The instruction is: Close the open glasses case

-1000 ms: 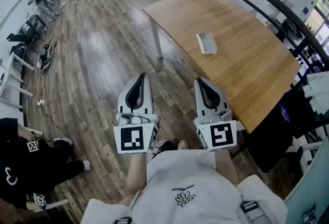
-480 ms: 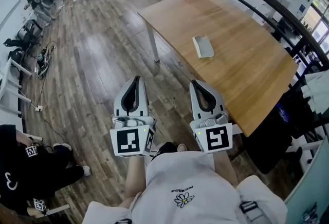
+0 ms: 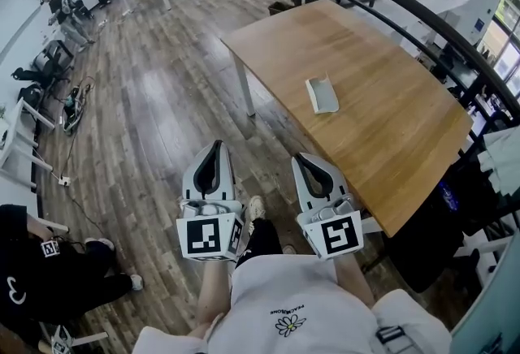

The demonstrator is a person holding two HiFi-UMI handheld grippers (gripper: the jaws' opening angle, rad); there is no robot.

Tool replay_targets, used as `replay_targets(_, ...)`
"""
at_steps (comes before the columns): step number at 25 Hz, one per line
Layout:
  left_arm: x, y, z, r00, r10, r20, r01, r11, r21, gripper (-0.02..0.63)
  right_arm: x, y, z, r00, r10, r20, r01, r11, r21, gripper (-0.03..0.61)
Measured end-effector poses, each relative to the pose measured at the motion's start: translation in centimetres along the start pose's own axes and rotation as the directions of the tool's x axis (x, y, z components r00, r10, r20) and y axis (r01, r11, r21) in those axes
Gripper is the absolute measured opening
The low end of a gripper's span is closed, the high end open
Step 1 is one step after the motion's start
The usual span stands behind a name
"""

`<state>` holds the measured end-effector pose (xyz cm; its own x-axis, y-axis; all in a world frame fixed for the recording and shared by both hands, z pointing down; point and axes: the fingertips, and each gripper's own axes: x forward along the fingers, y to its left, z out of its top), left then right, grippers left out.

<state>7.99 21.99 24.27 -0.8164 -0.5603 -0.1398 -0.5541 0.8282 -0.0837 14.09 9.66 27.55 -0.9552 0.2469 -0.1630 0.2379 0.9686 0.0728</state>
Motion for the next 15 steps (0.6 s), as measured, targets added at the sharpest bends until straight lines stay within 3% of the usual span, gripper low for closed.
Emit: replay_targets(15,8.0,0.8,-1.1,0.997,-0.071,0.043,0.072,0.997,-0.011,0.015,4.9,-4.3,-1.1,0.999,-0.032,0.008,0.032,0.998,-0.054,0.008)
